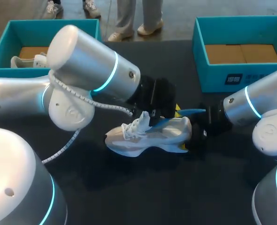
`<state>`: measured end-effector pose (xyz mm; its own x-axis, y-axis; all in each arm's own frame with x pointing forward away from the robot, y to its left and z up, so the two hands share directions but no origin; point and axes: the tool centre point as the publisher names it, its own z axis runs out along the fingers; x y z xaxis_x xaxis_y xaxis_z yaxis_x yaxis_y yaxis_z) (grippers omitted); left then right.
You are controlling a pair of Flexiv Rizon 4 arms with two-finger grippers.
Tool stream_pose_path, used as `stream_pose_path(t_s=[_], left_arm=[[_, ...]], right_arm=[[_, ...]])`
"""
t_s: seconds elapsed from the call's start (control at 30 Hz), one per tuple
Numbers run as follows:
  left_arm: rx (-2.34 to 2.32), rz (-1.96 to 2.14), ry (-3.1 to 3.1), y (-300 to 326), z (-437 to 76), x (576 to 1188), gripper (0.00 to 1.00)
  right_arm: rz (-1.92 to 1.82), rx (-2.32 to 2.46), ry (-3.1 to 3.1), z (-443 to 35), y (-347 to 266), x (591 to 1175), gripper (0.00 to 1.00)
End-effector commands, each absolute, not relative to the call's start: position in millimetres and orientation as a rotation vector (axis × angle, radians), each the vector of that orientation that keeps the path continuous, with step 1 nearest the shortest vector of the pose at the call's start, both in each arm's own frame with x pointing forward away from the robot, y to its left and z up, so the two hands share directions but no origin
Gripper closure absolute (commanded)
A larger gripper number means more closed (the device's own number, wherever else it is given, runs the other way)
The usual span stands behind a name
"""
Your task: Take the shoe out of the shoebox, open the shoe tongue, remove and reinsert the insole, then place the shoe into the shoebox
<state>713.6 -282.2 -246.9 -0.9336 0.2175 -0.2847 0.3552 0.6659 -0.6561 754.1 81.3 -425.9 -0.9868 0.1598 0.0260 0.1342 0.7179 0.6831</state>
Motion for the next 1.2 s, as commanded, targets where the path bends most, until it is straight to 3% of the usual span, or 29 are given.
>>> stream_pose_path(t_s=[0.03,1.2], left_arm=[[0.546,-1.170,2.758,-278.9,-236.9,716.3,1.00],[1.198,-1.762,2.722,-255.4,-157.1,689.9,1.00]], right_arm=[[1.137,0.246,2.880,-426.9,80.8,754.6,1.00],[1.137,0.246,2.880,-426.9,80.8,754.6,1.00]])
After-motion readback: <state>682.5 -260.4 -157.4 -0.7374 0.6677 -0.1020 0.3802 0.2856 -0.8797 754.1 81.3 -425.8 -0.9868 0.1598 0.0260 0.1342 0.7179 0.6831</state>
